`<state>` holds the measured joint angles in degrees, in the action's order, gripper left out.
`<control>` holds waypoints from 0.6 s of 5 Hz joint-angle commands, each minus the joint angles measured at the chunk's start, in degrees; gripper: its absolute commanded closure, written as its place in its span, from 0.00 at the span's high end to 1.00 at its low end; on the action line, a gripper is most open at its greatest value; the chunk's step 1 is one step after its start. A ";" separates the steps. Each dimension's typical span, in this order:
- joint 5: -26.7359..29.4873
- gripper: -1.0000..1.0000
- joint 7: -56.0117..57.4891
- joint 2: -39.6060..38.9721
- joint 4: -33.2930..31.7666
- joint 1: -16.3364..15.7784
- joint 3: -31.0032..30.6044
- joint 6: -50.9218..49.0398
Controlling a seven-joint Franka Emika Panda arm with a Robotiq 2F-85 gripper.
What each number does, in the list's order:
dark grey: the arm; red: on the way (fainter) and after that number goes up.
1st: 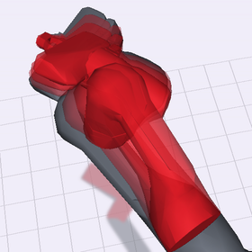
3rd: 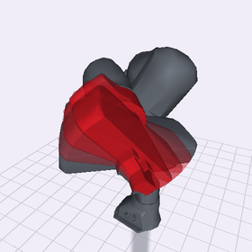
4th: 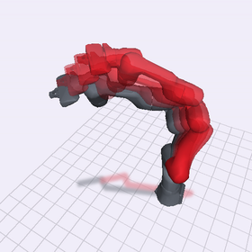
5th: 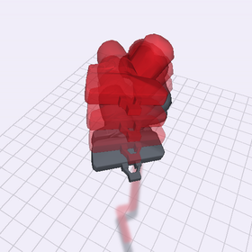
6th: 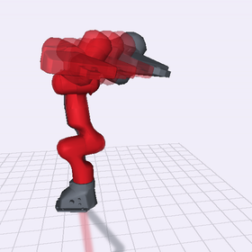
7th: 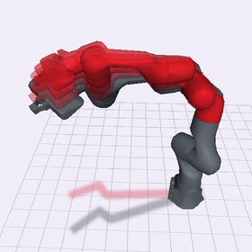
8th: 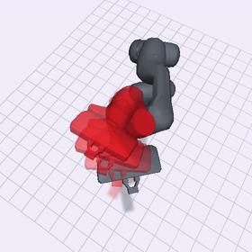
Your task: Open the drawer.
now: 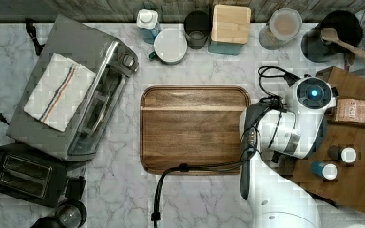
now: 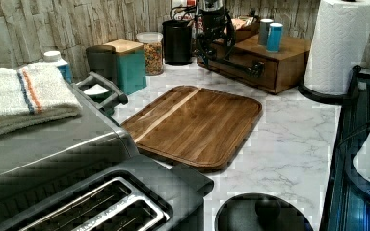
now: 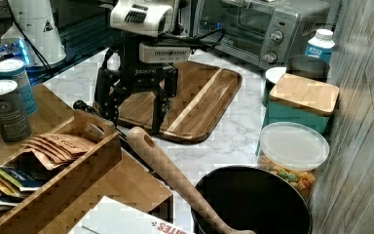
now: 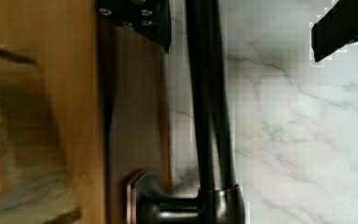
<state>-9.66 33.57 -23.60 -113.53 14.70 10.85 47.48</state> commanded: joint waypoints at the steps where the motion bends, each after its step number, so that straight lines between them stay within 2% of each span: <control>1: 1.91 1.00 0.70 -1.40 -3.64 1.31 0.00 2.77; 2: 2.69 1.00 0.56 -0.33 -3.15 0.61 -0.64 -0.33; 3: 7.52 1.00 5.30 -0.17 -3.18 2.67 -4.05 0.41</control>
<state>-7.49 34.61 -25.32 -115.15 15.58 10.51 49.80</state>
